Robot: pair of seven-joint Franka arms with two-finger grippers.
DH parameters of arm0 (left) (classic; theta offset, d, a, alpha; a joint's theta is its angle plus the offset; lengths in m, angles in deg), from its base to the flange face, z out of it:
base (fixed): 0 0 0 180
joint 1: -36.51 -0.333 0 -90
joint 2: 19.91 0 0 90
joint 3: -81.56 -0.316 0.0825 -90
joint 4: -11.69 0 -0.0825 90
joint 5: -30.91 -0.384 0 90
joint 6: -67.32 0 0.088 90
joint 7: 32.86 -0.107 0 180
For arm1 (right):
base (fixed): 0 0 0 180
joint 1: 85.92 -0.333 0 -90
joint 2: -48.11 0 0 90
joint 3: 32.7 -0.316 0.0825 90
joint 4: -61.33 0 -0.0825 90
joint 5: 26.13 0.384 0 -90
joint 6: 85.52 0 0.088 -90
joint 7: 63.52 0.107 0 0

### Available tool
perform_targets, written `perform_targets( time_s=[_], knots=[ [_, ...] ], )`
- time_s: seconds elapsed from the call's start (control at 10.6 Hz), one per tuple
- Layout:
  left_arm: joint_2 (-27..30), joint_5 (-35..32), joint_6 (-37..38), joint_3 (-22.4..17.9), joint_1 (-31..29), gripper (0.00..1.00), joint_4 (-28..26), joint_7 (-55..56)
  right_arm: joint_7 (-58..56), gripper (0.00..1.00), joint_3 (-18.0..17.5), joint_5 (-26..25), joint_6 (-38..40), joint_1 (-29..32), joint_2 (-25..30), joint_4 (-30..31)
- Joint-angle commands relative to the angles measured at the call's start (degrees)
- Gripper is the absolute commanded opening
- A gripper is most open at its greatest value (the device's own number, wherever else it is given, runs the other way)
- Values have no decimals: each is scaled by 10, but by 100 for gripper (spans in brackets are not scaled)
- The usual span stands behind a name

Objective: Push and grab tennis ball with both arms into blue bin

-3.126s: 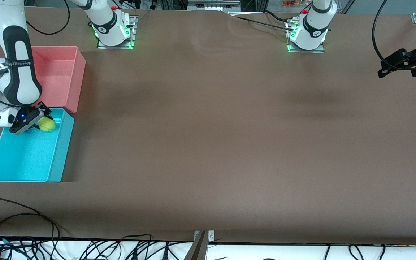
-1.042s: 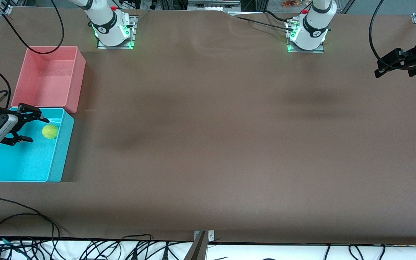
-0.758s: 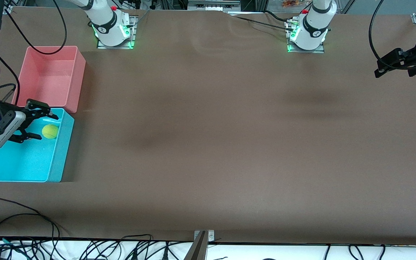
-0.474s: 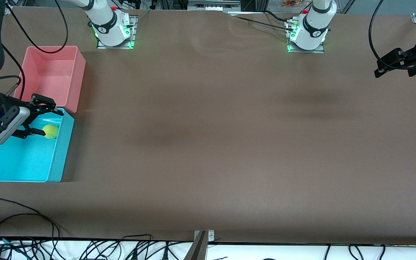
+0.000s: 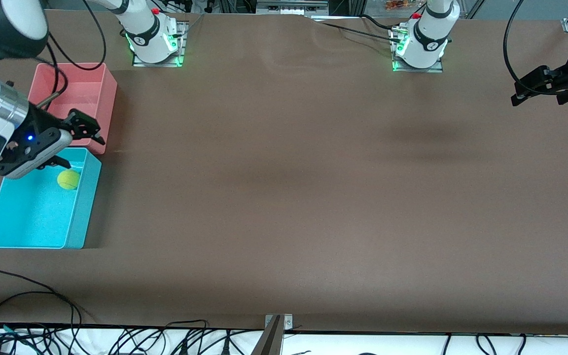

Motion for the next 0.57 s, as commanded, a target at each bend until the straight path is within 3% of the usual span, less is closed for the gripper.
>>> perform_targets(
  time_s=[0.0,0.19,0.47],
  knots=[
    [-2,-3,9,0,1,100,14,-2,82,97,-141,-27,-3,130,33,6],
    [-2,-3,9,0,1,100,14,-2,114,95,-190,-51,-2,179,43,6],
    [-2,-3,9,0,1,100,14,-2,206,96,-194,-55,23,197,48,5]
  ],
)
